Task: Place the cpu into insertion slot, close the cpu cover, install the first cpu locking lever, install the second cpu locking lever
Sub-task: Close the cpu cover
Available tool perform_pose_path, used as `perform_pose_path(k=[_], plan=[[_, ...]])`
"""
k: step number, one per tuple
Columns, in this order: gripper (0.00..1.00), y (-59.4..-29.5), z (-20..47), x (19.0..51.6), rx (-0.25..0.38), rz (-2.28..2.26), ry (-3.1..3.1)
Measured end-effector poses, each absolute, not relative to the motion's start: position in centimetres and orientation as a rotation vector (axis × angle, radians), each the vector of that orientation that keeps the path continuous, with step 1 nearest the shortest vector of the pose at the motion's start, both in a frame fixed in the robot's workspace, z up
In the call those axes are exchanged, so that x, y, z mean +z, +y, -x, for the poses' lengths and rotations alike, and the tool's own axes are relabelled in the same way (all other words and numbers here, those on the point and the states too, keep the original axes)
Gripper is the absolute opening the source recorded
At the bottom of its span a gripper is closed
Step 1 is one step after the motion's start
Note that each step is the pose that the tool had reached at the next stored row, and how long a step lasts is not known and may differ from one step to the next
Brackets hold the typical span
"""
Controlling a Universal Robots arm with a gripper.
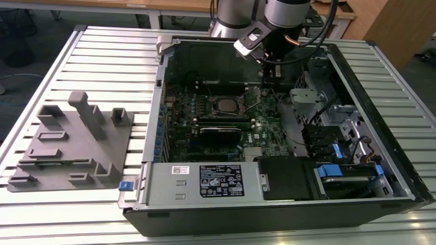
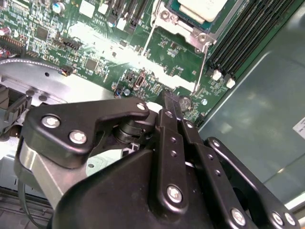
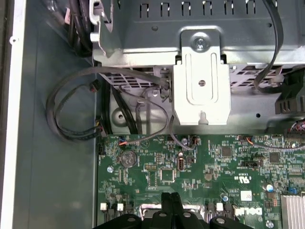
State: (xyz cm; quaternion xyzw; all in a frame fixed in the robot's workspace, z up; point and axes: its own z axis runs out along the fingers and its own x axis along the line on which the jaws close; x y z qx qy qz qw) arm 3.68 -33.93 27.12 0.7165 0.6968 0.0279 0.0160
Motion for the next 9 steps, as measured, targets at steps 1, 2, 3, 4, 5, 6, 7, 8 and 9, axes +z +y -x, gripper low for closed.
perform_pose_path(k=[1, 2, 3, 4, 5, 6, 7, 8, 9], plan=[[0.11, -33.93, -3.80, 27.12, 0.087, -2.228, 2.167], [0.11, -33.93, -3.91, 27.10, 0.087, -2.228, 2.167], [0.11, -33.93, -4.02, 27.09, 0.087, -2.228, 2.167], [0.11, -33.93, -4.16, 27.06, 0.087, -2.228, 2.167], [0.11, -33.93, -4.29, 26.97, 0.087, -2.228, 2.167], [0.11, -33.93, -4.37, 26.84, 0.087, -2.228, 2.167], [0.11, -33.93, -4.42, 26.66, 0.087, -2.228, 2.167], [0.11, -33.93, -4.46, 26.48, 0.087, -2.228, 2.167], [0.11, -33.93, -4.50, 26.30, 0.087, -2.228, 2.167]])
